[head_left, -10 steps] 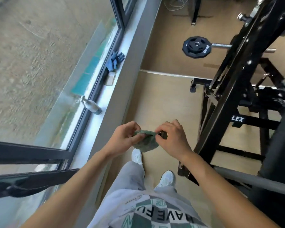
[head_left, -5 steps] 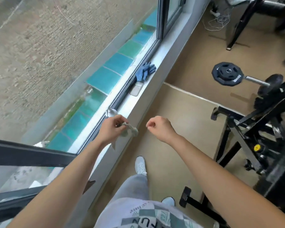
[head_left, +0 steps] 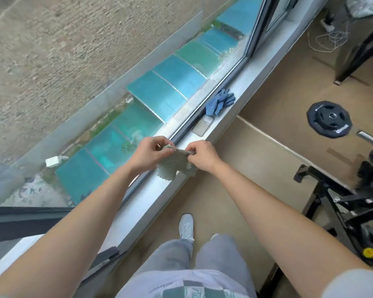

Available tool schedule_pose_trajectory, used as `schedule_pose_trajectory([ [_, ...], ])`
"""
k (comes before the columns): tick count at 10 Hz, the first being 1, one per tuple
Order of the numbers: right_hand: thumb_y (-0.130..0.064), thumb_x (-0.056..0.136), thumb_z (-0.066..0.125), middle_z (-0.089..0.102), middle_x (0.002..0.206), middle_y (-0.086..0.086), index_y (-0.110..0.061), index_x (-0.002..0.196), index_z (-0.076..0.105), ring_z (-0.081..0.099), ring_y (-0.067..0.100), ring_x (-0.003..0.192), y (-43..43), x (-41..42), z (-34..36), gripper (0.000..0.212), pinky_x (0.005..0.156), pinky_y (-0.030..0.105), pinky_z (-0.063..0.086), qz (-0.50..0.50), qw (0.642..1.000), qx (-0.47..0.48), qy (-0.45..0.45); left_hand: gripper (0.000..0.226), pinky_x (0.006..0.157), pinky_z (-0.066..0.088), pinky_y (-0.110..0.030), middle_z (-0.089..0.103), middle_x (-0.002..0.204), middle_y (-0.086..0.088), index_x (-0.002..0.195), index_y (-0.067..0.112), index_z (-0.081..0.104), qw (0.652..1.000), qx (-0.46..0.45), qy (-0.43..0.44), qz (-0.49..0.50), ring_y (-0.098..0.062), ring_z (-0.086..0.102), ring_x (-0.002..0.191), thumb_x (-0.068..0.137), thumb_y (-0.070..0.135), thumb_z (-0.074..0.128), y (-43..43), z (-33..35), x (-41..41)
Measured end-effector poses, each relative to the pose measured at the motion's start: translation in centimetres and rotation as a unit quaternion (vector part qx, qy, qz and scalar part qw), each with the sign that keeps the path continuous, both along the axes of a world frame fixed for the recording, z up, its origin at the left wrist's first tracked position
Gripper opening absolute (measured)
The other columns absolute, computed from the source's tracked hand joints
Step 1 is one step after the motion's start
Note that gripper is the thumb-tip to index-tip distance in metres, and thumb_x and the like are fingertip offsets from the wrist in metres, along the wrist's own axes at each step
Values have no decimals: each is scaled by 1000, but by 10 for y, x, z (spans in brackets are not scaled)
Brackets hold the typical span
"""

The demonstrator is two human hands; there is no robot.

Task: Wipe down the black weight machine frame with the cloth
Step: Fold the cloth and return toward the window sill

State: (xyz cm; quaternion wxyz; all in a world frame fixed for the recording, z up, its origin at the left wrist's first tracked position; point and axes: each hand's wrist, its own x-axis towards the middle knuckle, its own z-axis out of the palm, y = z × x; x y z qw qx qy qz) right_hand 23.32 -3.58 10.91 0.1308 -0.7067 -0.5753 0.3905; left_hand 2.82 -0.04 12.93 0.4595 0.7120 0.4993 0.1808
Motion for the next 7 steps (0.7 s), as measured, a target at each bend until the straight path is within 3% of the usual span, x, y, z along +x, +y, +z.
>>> schedule_pose_trajectory([
  [1,-8,75,63,69,72,1,-19,77,71,62,22,78,29,-3,-7,14,65,25,45,-2,1000,-9,-27,18,67,48,-31,68,71,9,79,32,71,998,12,54,44,-10,56,64,88,17,72,24,-18,-11],
  [2,-10,76,62,72,77,6,-15,84,74,64,28,82,61,-9,-12,15,73,34,54,-9,999,29,-33,21,75,51,-35,70,80,4,85,31,72,988,53,97,108,-15,62,75,86,10,68,47,-26,-17],
  [4,-10,82,56,72,94,4,-19,97,74,63,28,89,89,-23,-11,25,77,37,54,-48,996,76,-22,18,76,51,-33,66,87,-2,91,13,72,971,139,67,184,-19,59,83,79,6,60,62,-34,-14],
  [5,-6,82,59,72,107,3,-16,106,74,64,26,99,79,-31,-31,30,87,32,51,-16,999,37,-4,20,75,47,-20,62,84,3,85,17,69,973,115,91,177,-6,52,77,75,2,61,44,-57,-23],
  [6,-5,83,61,72,114,5,-15,114,74,65,26,107,59,-41,-61,35,96,32,50,42,999,-18,2,18,75,47,-31,63,85,3,83,21,67,972,49,144,181,-11,56,79,74,6,62,21,-90,-36],
  [7,-15,84,69,63,130,9,-20,135,62,60,27,119,36,-49,-87,51,104,33,47,129,984,-124,22,22,77,47,-36,65,95,-7,93,16,70,959,-27,241,144,-31,63,93,76,4,62,-1,-121,-44],
])
